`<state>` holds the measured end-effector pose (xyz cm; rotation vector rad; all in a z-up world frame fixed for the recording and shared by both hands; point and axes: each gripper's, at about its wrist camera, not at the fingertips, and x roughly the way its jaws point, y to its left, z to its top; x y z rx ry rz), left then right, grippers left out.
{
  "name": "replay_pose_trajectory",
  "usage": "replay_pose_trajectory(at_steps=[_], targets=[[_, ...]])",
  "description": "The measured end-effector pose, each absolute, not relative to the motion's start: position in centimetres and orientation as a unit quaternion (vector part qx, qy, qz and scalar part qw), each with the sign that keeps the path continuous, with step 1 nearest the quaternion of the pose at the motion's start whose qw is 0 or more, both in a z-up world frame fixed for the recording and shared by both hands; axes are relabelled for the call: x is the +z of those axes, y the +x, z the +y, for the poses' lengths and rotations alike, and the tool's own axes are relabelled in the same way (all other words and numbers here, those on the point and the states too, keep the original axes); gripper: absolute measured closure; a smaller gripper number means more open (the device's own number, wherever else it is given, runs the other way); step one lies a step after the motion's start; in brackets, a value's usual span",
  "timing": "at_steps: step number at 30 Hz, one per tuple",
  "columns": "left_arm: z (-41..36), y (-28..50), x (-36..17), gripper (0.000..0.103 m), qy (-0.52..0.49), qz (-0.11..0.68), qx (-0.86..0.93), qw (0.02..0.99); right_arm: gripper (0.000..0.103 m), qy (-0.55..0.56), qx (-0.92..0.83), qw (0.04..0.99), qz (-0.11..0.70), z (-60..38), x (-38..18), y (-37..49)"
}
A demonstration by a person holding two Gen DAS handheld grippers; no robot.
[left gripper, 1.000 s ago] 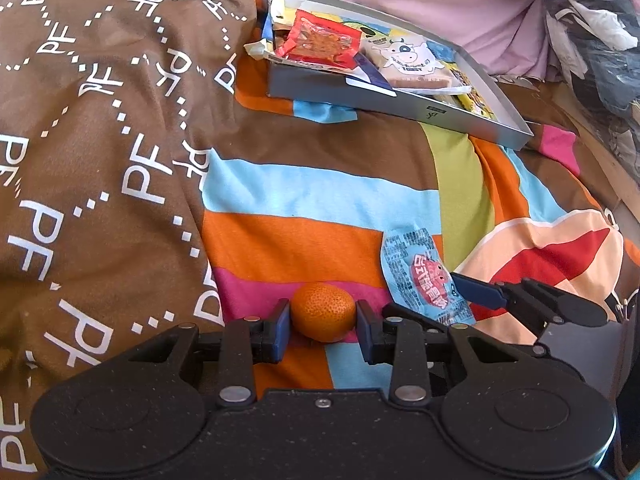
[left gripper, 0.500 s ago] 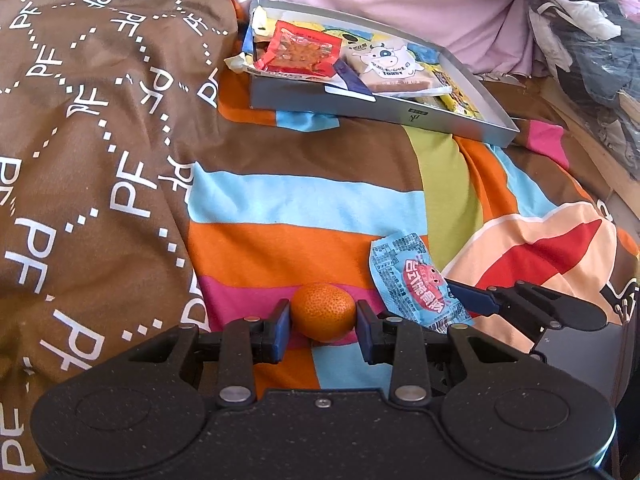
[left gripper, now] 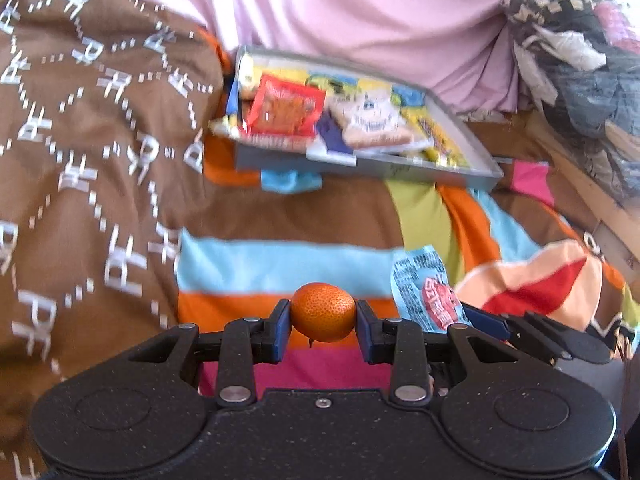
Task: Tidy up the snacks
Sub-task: 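Lift the mandarin and blue packet off the bedspread with both tools, then carry the mandarin and blue packet over the grey tray and lower them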
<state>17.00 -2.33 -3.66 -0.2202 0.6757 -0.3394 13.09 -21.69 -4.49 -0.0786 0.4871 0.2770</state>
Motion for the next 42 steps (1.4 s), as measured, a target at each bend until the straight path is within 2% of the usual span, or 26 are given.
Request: replay_pose_trajectory(at_steps=[8,12,17,27,42], targets=[[-2.7,21.6,1.5,0.067,-0.088,0.305,-0.169,0.933,0.041,-0.068,0.167,0.961,0.211,-22.7,0.7,17.6],[-3.0,25.1,4.6,0.067,-0.052,0.275,-0.170,0.945,0.041,-0.083,0.162,0.962,0.203,-22.6,3.6,21.9],[-3.0,31.2,6.8,0.067,-0.054,0.264,-0.166,0.949,0.041,-0.078,0.140,0.965,0.209,-22.1,5.8,28.1],[-2.3,39.9,6.1,0.067,-0.073,0.299,-0.138,0.941,0.040,-0.101,0.120,0.964,0.214,-19.8,6.0,35.5],[-1.5,43.0,4.2,0.067,-0.123,0.343,-0.106,0.925,0.035,-0.128,0.111,0.960,0.224,-19.1,5.5,37.4]])
